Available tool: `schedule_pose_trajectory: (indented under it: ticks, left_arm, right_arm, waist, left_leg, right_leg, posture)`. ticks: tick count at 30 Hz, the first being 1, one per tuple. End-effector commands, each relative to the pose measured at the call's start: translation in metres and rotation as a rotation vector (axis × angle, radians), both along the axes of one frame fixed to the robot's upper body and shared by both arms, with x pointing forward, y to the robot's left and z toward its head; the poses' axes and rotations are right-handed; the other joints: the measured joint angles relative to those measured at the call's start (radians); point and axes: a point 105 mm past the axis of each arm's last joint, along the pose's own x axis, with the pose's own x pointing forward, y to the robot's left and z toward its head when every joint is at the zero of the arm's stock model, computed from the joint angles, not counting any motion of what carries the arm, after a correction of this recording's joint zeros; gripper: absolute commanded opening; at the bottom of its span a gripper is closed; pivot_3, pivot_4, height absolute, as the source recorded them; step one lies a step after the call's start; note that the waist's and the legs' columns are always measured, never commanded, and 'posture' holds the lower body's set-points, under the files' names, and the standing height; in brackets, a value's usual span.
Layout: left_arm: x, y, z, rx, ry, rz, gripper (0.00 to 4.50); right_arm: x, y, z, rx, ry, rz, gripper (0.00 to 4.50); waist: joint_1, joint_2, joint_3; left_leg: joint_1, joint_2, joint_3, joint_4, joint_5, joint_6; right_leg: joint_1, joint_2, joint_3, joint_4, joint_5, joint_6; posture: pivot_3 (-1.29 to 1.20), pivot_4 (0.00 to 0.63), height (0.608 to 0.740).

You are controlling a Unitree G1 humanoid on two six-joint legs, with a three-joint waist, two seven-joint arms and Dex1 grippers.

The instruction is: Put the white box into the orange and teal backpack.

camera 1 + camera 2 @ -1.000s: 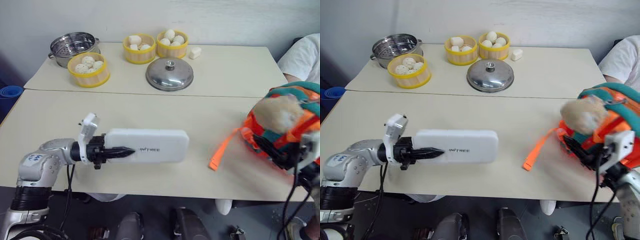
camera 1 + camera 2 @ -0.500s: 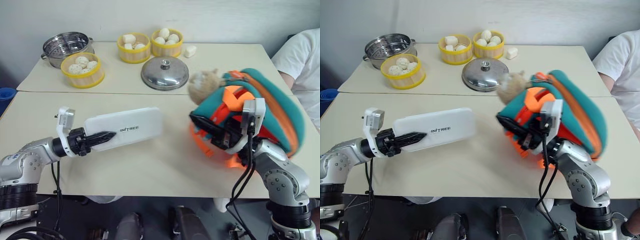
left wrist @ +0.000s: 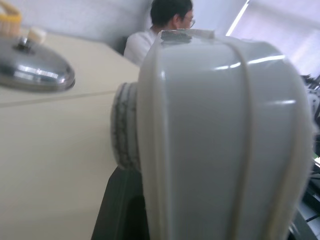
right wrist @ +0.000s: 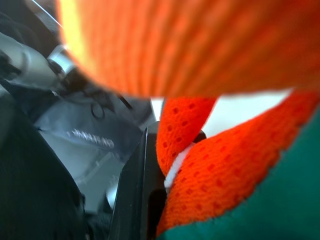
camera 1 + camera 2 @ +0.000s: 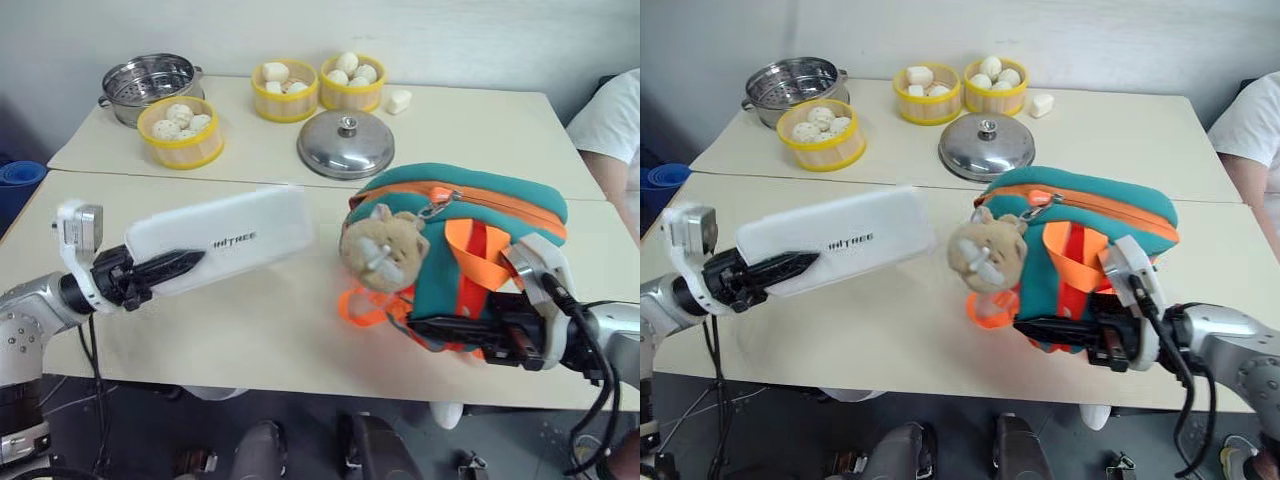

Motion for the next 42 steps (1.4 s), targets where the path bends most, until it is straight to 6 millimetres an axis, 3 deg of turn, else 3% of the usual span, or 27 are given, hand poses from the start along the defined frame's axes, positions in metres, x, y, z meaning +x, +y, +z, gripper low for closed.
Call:
schedule_pose_trajectory:
  ticks: [1,11,18,21,25,28,32,33,37,39,42]
  left_arm:
    - [-0.001,-0.024,0.028,0.0,-0.163,-0.08,1.22]
    - [0.041,-0.08,0.04,0.212,-0.339,-0.233,1.22]
    - [0.031,-0.101,0.034,0.378,-0.454,-0.455,1.22]
    - [0.041,-0.119,0.019,0.602,-0.504,-0.497,1.22]
    - [0.061,-0.179,0.023,0.696,-0.566,-0.473,1.22]
    - [0.066,-0.222,0.028,0.635,-0.565,-0.434,1.22]
    - [0.062,-0.261,0.003,0.545,-0.454,-0.471,1.22]
    - [0.058,-0.262,0.001,0.506,-0.422,-0.498,1.22]
    - [0.051,-0.259,0.019,0.35,-0.406,-0.485,2.49]
    - [0.051,-0.244,0.025,0.285,-0.362,-0.491,3.14]
    - [0.05,-0.206,0.039,0.173,-0.369,-0.515,4.03]
  right_arm:
    - [0.001,-0.01,0.006,-0.02,-0.031,-0.005,0.01]
    - [0.009,-0.012,0.005,-0.016,-0.079,-0.035,0.01]
    - [0.013,-0.005,0.007,0.006,-0.098,-0.048,0.01]
    - [0.018,-0.006,0.01,0.019,-0.124,-0.074,0.01]
    - [0.023,-0.003,0.011,0.025,-0.127,-0.063,0.01]
    - [0.024,0.002,0.012,0.033,-0.135,-0.045,0.01]
    - [0.024,0.007,0.01,0.04,-0.148,-0.046,0.01]
    - [0.024,0.008,0.009,0.042,-0.15,-0.05,0.01]
    - [0.022,0.009,0.006,0.033,-0.165,-0.063,0.0]
    - [0.024,0.01,0.008,0.048,-0.182,-0.088,0.0]
    - [0.025,0.01,0.007,0.059,-0.192,-0.113,0.0]
  waist:
    - [0.0,0.0,0.0]
    - [-0.005,-0.001,0.0]
    - [-0.007,-0.001,0.001]
    - [-0.005,-0.001,0.001]
    - [0.02,-0.001,0.001]
    - [0.023,-0.001,0.001]
    - [0.021,-0.001,0.001]
    - [0.019,-0.001,0.0]
    - [0.016,0.0,0.001]
    - [0.014,0.0,0.001]
    - [0.003,0.0,0.001]
  left_leg:
    - [0.0,0.0,0.0,0.001,0.0,0.0]
    - [-0.003,0.001,0.001,0.008,0.001,-0.002]
    - [-0.004,0.001,0.002,0.009,0.001,-0.003]
    - [-0.004,0.001,0.002,0.01,0.002,-0.004]
    - [-0.004,0.0,0.003,0.012,0.0,0.001]
    - [-0.006,-0.001,0.003,0.013,-0.002,0.004]
    - [-0.012,-0.001,0.003,0.014,-0.001,0.002]
    - [-0.012,-0.001,0.003,0.014,-0.001,0.002]
    - [-0.011,0.0,0.002,0.014,0.001,-0.001]
    - [-0.009,-0.001,0.001,0.015,0.001,0.0]
    - [-0.005,-0.001,0.003,0.013,0.001,0.0]
  right_leg:
    - [0.0,0.0,0.0,0.0,0.001,0.0]
    - [-0.001,0.005,0.002,0.001,0.001,0.001]
    - [-0.001,0.005,0.003,0.001,0.002,0.001]
    - [-0.001,0.005,0.002,0.001,0.002,0.001]
    - [0.0,0.005,0.004,0.001,0.003,0.003]
    - [-0.001,0.005,0.006,0.0,0.003,0.005]
    - [-0.005,0.005,0.005,0.0,0.003,0.006]
    - [-0.006,0.005,0.005,0.001,0.003,0.006]
    - [-0.008,0.006,0.006,0.003,0.003,0.006]
    - [-0.007,0.006,0.007,0.005,0.003,0.006]
    - [-0.004,0.006,0.009,0.006,0.003,0.005]
  posture:
    - [0.0,0.15,0.74]
    - [0.0,0.15,0.74]
    - [0.0,0.15,0.74]
    - [0.0,0.15,0.74]
    - [0.0,0.15,0.74]
    - [0.0,0.15,0.74]
    - [0.0,0.15,0.74]
    - [0.0,0.15,0.74]
    - [0.0,0.15,0.74]
    - [0.0,0.15,0.74]
    - [0.0,0.15,0.74]
